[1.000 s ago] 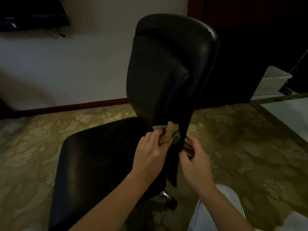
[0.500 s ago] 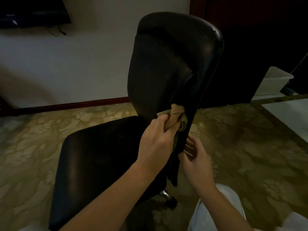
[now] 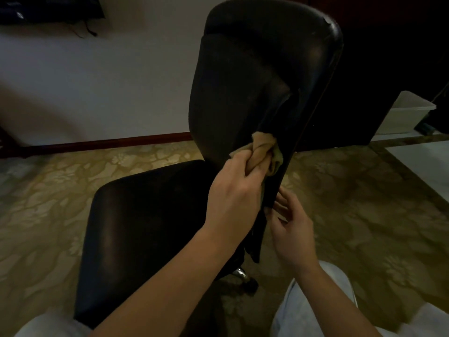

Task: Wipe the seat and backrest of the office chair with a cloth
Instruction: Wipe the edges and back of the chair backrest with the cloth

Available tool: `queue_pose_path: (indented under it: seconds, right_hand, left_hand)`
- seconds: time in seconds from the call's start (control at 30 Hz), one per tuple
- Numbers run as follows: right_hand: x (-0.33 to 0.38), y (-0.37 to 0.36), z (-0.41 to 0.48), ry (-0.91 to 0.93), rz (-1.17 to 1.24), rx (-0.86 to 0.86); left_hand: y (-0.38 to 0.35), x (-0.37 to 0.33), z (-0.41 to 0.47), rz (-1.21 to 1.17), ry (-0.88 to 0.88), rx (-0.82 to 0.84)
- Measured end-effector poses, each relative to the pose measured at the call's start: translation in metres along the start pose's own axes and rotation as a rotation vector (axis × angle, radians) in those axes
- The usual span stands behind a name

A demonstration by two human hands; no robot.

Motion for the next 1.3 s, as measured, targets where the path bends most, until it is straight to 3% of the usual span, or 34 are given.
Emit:
queue_pose_path:
  seconds: [0.13, 0.4, 0.83, 0.93, 1.3]
  right_hand:
    - [-0.001, 0.002, 0.0, 0.003, -0.008, -0.011]
    - [-0.001, 0.003, -0.004, 0.073, -0.073, -0.117]
    - [-0.005, 0.008, -0.013, 0.057, -0.063, -0.332]
    - [-0.006, 0.007, -0.014, 0.072, -0.053, -0.355]
    - [-0.011, 0.01, -0.01, 0.052, 0.036, -0.259]
  left_hand:
    - [-0.003, -0.001, 0.004, 0.032, -0.036, 0.013]
    - [-0.037, 0.026, -0.079, 0.186, 0.011, 0.239]
    - [-0.025, 0.016, -0.042, 0.015, 0.109, 0.221]
    - [-0.036, 0.02, -0.063, 0.096, 0.111, 0.268]
    - [-0.056, 0.038, -0.119, 0.088, 0.261, 0.451]
Point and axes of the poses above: each hand's wrist, its own z-axis towards the middle knuckle, its own y-axis out of the back of the hand, x = y × z, the point moved 9 cm from there along z, towards the middle knuckle, and after that the axes turned 9 degrees about -x, right-handed, at the moved point
